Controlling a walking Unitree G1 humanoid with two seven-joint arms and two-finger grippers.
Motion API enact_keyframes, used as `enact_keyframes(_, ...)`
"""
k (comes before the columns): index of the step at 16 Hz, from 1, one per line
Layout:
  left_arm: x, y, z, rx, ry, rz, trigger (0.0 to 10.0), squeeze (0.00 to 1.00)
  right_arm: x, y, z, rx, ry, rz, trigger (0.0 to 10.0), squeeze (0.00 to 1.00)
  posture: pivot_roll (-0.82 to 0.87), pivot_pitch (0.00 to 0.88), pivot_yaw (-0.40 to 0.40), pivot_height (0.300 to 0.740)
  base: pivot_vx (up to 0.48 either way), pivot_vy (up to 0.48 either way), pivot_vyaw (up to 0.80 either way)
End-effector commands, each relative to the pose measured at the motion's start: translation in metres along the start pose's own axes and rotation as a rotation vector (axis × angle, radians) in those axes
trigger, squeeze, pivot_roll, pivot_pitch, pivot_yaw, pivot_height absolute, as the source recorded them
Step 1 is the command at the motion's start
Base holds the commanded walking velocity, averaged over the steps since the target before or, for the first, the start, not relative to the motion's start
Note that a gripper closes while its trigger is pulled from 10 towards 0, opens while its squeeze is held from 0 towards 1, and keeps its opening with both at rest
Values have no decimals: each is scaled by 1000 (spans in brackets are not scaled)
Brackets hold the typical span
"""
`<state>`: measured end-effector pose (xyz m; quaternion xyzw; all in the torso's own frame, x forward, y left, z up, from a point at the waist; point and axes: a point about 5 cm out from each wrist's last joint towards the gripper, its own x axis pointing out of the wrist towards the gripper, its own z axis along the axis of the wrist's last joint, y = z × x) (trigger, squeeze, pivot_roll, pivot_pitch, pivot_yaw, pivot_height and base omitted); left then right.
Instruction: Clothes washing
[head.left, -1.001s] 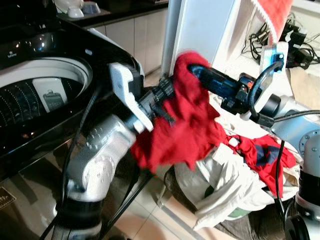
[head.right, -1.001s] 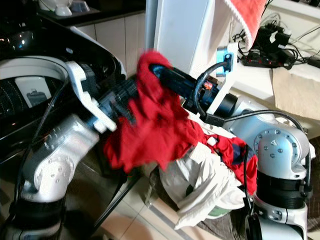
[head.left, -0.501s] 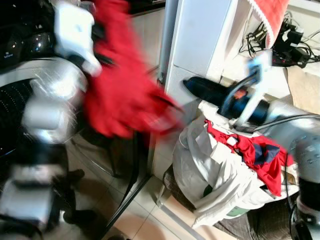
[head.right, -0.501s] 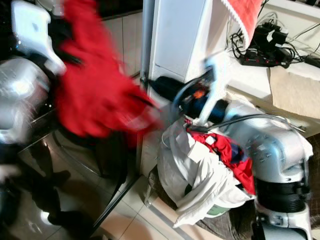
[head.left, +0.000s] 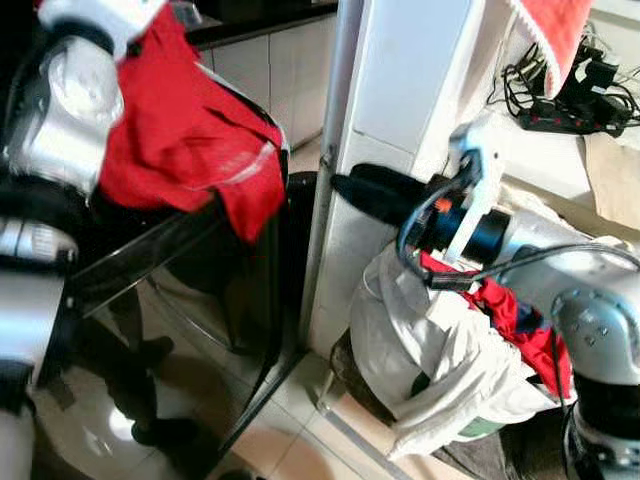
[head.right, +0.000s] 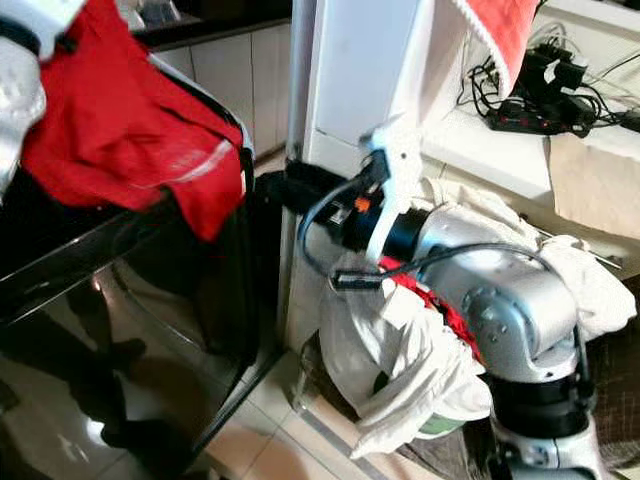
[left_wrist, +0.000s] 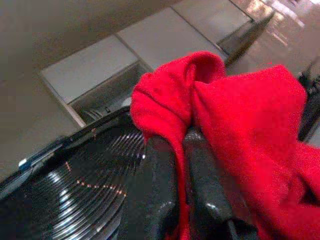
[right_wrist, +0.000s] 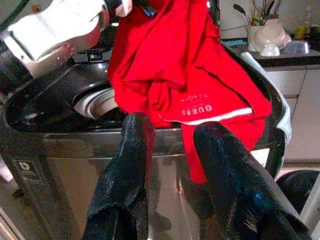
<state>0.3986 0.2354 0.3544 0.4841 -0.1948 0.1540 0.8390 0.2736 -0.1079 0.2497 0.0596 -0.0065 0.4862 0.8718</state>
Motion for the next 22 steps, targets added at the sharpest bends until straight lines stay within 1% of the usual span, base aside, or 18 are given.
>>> enact_keyframes(1,-4,-18,-10,28,47,-97,10000,0,0,4,1,-34,10,2,10000,0,-27,0,-41,740,0,0,0)
enact_keyframes(2,-8,-34,-19,6,118,-188,10000,0,1,8,-7,-50,60,21,10000,0,-31,0,-35,740,0,0,0)
enact_keyframes(3,-14,-46,-34,33,220,-270,10000,0,2,12,-15,-76,118,38,10000,0,-35,0,-34,740,0,0,0)
enact_keyframes(4,-18,-47,-47,47,307,-283,10000,1000,1,16,-21,-86,150,53,10000,0,-35,0,-34,740,0,0,0)
enact_keyframes(6,-20,-45,-55,50,357,-286,10000,1000,1,18,-23,-86,163,65,10000,0,-39,0,-32,740,0,0,0)
enact_keyframes(7,-23,-45,-63,68,411,-331,10000,1000,0,20,-24,-88,169,71,10000,0,-39,0,-32,740,0,0,0)
enact_keyframes(8,-24,-45,-64,66,421,-346,10000,1000,0,20,-24,-90,172,72,10000,0,-39,0,-32,740,0,0,0)
enact_keyframes(9,-24,-47,-64,35,444,-390,10000,1000,0,19,-25,-101,182,76,10000,0,-32,0,-40,740,0,0,0)
enact_keyframes(11,-26,-49,-66,7,475,-436,10000,1000,1,18,-26,-108,190,78,10000,0,-28,0,-44,740,0,0,0)
enact_keyframes(14,-27,-46,-69,-21,511,-488,10000,1000,0,16,-28,-111,208,72,10000,0,-26,0,-46,740,0,0,0)
enact_keyframes(15,-27,-43,-70,-38,516,-498,10000,1000,0,14,-28,-115,212,58,10000,0,-26,0,-46,740,0,0,0)
enact_keyframes(16,-24,-41,-66,-79,493,-493,10000,1000,0,7,-26,-129,199,5,10000,0,-21,0,-48,740,0,0,0)
enact_keyframes(17,-21,-44,-54,-219,414,-503,10000,220,0,-18,-21,-138,168,-192,10000,0,-22,0,-44,740,0,0,0)
enact_keyframes(18,-20,-50,-43,-342,338,-521,10000,0,-4,-42,-18,-152,162,-394,10000,0,-25,0,-38,740,0,0,0)
enact_keyframes(19,-27,-66,-19,-571,160,-554,10000,0,-21,-78,-17,-126,161,-656,10000,212,-25,0,-38,740,0,0,0)
enact_keyframes(20,-30,-70,-13,-643,123,-561,10000,0,-26,-86,-18,-107,156,-706,10000,580,-25,0,-38,740,0,0,0)
enact_keyframes(21,-45,-82,-2,-787,57,-614,10000,0,-40,-103,-23,-125,194,-781,10000,1000,-31,0,-32,740,0,0,0)
enact_keyframes(22,-61,-91,4,-838,34,-632,10000,0,-52,-116,-28,-157,240,-847,10000,1000,-31,0,-29,740,0,0,0)
